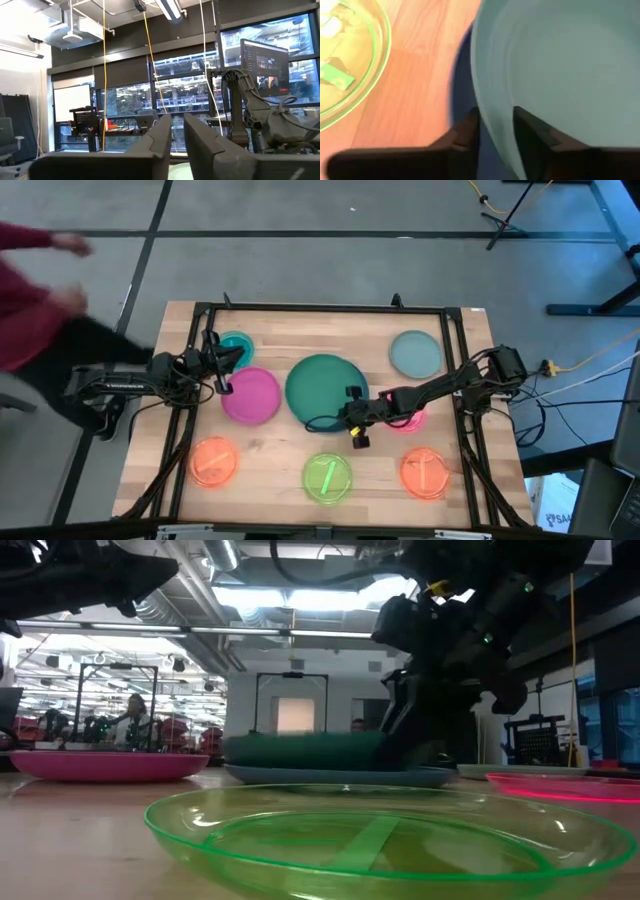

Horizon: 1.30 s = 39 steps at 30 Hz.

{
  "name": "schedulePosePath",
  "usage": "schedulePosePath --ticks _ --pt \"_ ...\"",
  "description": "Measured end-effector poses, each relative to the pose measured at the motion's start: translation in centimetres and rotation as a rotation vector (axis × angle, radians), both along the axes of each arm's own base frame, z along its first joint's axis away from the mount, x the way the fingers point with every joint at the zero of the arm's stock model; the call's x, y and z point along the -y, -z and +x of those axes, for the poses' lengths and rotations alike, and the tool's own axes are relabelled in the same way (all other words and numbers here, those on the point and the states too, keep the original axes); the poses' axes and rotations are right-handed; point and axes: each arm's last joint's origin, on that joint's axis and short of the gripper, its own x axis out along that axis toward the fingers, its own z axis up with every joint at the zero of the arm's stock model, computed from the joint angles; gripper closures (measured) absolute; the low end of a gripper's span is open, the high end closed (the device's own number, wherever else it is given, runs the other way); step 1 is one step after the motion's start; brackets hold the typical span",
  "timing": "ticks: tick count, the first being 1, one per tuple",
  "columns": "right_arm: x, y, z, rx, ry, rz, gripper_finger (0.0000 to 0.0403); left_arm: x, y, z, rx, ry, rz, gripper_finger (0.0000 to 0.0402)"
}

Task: Stack plastic plates
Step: Stack the green plate on top of the blue plate, then stack the light blue plate on top of the green plate

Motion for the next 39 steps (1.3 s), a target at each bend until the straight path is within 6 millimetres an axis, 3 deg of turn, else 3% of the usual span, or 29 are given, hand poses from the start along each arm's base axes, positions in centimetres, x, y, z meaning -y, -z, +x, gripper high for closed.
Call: schedulePosePath --ticks 3,7,13,17,26,33,39 --pt "-0.1 -0.8 0.1 -0.055 -0.015 0.010 0.0237 0.0 0.0 0.0 -0.001 0.001 -0.002 0.0328" --pt "-0.1 -3.3 0.2 -0.131 0.021 0.027 0.0200 0.0 0.1 0.0 -0.002 0.009 -0.021 0.0307" --pt "-0.5 -7.6 -1.8 -0.123 0.042 -0.004 0.0191 0.0 0.3 0.2 -0.025 0.019 -0.021 0.0297" --pt "0.0 -8.6 -4.6 -0.106 0.145 -0.074 0.0198 0.0 0.3 0.2 -0.032 0.026 -0.020 0.0296" --pt "3.8 -6.5 -10.5 -0.097 0.454 -0.153 0.0213 0.0 0.6 0.5 -0.057 0.025 -0.023 0.0296" --pt "5.9 -4.6 -11.5 -0.054 0.546 -0.108 0.0219 -0.2 -0.2 2.1 -0.249 0.030 -0.069 0.0296" --pt "8.6 -3.6 -12.3 -0.082 0.737 -0.119 0.0220 -0.4 -0.1 4.0 -0.459 0.037 -0.153 0.0296"
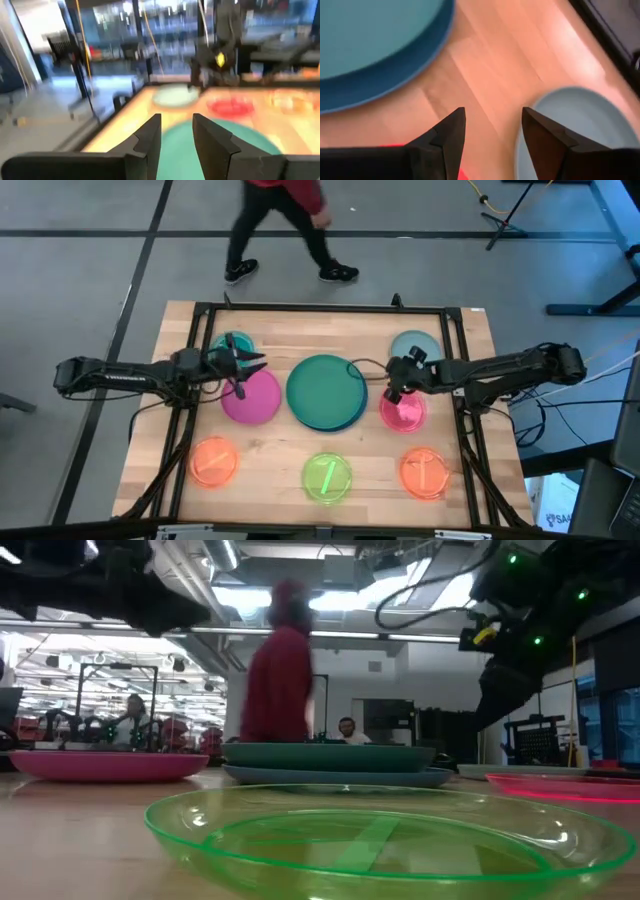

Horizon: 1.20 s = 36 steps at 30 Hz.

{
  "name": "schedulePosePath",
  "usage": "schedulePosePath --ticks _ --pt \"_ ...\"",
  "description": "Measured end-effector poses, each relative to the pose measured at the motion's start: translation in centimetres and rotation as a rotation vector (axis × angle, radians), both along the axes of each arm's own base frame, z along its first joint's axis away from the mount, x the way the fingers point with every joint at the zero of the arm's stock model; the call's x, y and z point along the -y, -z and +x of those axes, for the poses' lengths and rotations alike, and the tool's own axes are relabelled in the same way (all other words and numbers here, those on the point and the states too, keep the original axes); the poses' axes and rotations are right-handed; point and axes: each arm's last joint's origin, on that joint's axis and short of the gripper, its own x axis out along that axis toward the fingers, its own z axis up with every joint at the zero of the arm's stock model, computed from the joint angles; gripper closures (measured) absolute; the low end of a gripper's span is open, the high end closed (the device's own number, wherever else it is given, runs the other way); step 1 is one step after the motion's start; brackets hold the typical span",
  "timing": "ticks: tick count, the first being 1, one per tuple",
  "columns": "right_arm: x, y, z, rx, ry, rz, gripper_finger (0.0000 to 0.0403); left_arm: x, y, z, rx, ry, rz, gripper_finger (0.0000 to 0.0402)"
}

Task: Stack plastic plates
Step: Stack the light blue plate on top of the green plate

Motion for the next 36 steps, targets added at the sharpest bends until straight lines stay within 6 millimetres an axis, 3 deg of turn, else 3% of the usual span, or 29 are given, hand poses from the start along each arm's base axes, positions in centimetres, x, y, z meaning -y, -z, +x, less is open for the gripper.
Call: schedulePosePath --ticks 11,28,32,36 --pt "3.7 1.8 -1.5 -0.012 0.179 0.106 0.0220 -0.2 0.6 2.0 -0.150 -0.004 -0.041 0.0296" --pt "6.7 5.8 -3.1 0.041 0.277 0.162 0.0221 -0.3 0.7 2.2 -0.157 -0.019 -0.031 0.0296" --pt "6.7 6.4 -2.9 0.015 0.260 0.162 0.0253 -0.3 0.7 2.2 -0.157 -0.022 -0.030 0.0296" --pt "6.7 6.5 -2.8 0.006 0.218 0.163 0.0323 -0.3 0.7 2.2 -0.157 -0.022 -0.029 0.0296"
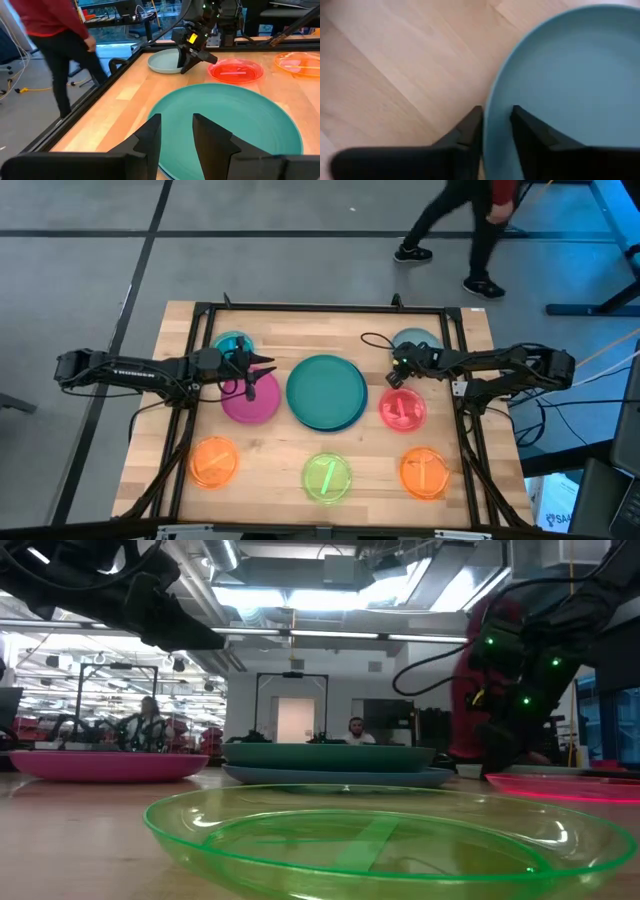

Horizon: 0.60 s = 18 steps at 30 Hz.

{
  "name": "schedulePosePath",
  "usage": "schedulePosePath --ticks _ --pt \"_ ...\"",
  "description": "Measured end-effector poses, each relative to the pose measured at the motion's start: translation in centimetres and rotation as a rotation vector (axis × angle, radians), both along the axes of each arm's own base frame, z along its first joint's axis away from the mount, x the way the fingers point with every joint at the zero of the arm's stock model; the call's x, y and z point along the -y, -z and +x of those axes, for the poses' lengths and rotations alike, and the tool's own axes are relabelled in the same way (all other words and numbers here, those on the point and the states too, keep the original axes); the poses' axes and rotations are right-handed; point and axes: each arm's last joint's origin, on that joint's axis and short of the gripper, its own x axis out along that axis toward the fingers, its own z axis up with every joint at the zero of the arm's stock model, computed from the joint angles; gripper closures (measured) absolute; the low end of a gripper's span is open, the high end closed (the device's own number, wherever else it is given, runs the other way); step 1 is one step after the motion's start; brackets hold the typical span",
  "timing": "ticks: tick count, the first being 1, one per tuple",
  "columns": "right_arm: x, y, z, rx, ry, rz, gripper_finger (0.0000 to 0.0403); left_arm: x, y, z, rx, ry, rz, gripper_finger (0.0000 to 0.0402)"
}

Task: Stack plastic plates
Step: Stack the light blue plate on top of the green plate

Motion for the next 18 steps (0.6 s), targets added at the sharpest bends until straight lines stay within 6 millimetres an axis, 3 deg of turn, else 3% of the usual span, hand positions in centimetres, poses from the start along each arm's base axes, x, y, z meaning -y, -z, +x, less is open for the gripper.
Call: schedulePosePath --ticks 4,9,18 --pt "0.1 -0.1 0.2 0.001 -0.052 -0.030 0.0391 0.0 0.0 0.0 0.000 0.000 0.000 0.0296" --pt "-0.2 -0.8 1.1 -0.002 -0.108 -0.074 0.0384 0.0 0.0 0.0 0.000 0.000 -0.001 0.0296" --pt "-1.9 -3.9 4.5 0.081 -0.306 -0.141 0.0397 0.0 0.0 0.0 0.000 0.000 -0.002 0.0296"
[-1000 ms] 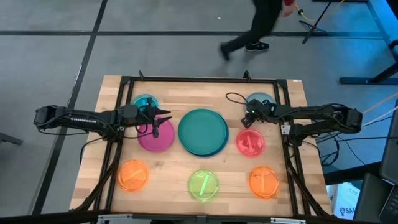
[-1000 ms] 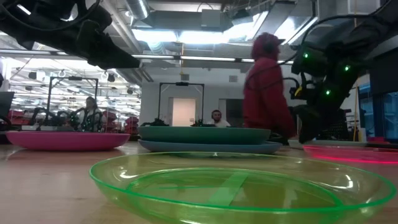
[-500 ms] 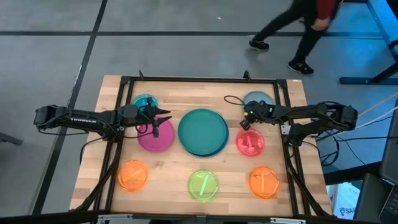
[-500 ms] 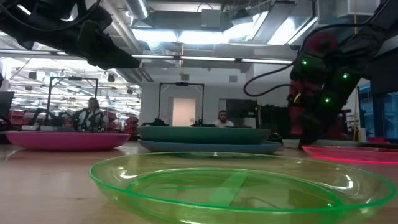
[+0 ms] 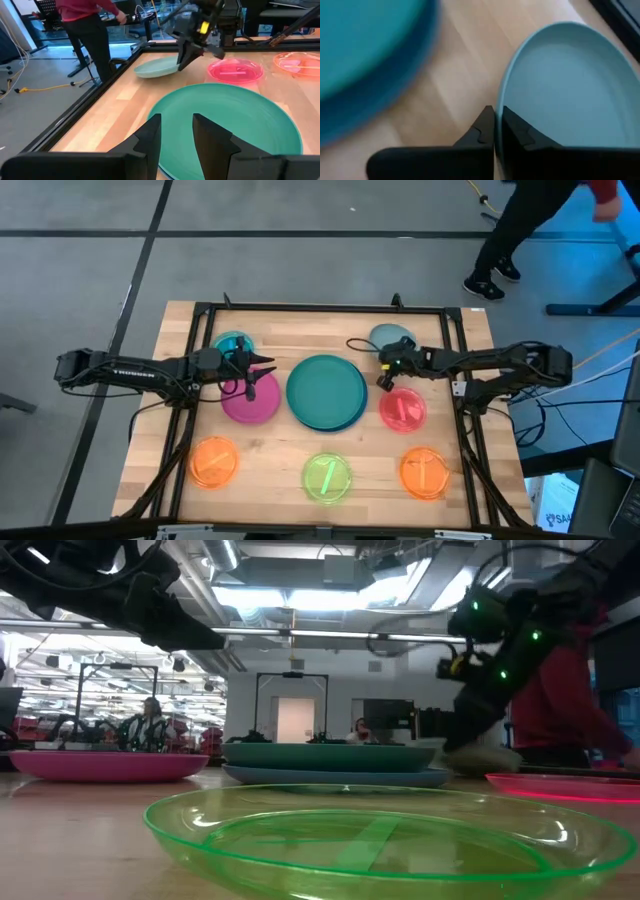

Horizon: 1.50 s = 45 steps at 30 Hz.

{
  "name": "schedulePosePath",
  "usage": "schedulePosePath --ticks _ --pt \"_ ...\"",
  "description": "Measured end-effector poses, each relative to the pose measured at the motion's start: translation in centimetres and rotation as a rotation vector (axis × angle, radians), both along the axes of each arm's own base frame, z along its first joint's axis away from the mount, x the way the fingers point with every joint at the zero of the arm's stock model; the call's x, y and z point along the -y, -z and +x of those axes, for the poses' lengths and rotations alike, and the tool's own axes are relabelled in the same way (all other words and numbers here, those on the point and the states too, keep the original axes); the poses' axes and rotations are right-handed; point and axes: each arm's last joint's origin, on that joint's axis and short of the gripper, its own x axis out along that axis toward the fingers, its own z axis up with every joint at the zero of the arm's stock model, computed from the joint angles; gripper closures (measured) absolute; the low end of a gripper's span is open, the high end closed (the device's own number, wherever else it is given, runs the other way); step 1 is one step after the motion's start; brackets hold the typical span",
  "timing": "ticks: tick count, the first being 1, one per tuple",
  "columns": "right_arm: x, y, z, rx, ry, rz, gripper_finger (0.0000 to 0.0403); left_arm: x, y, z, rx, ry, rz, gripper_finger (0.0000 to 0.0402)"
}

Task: Stack plastic plates
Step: Stack the light blue plate on top of the green plate

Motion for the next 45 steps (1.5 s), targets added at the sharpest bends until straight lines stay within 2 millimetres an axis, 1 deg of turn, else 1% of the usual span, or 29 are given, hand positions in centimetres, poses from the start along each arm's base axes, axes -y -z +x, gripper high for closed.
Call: schedulePosePath --ticks 4,8,14,17,19,23,29,33,39,42,45 --pt "-1.7 -1.3 1.4 0.040 -0.087 -0.020 0.0399 0.0 0.0 0.0 0.009 0.005 -0.025 0.0296" --pt "-3.8 -2.7 2.7 0.113 -0.181 -0.030 0.0401 0.0 0.0 0.0 0.009 0.009 -0.028 0.0296" --pt "-7.5 -4.3 4.2 0.314 -0.341 -0.014 0.0401 0.0 0.0 0.0 0.009 0.009 -0.029 0.0296" --pt "-9.0 -4.7 4.7 0.388 -0.395 -0.011 0.0401 0.0 0.0 0.0 0.009 0.006 -0.027 0.0296" --pt "-9.9 -4.4 5.1 0.410 -0.429 -0.007 0.0401 0.0 0.0 0.0 0.005 0.005 -0.007 0.0296" --pt "-11.6 -3.9 6.1 0.484 -0.557 0.009 0.0401 0.0 -0.3 0.1 0.012 0.013 0.044 0.0296" --pt "-12.4 -2.0 7.9 0.555 -0.653 0.072 0.0400 0.0 -0.3 0.1 0.019 0.013 0.044 0.0296" --pt "-12.7 -0.8 9.0 0.510 -0.674 0.082 0.0400 0.0 -0.3 0.1 0.020 0.013 0.045 0.0296" --pt "-12.9 0.8 10.4 0.434 -0.714 0.019 0.0400 0.0 -0.4 0.1 0.021 0.015 0.044 0.0296" --pt "-12.9 1.4 10.7 0.391 -0.688 0.020 0.0400 0.0 -0.3 0.1 0.018 0.019 0.043 0.0296" --pt "-12.8 2.1 10.5 0.328 -0.663 0.026 0.0398 0.0 -0.3 0.1 0.017 0.019 0.044 0.0296"
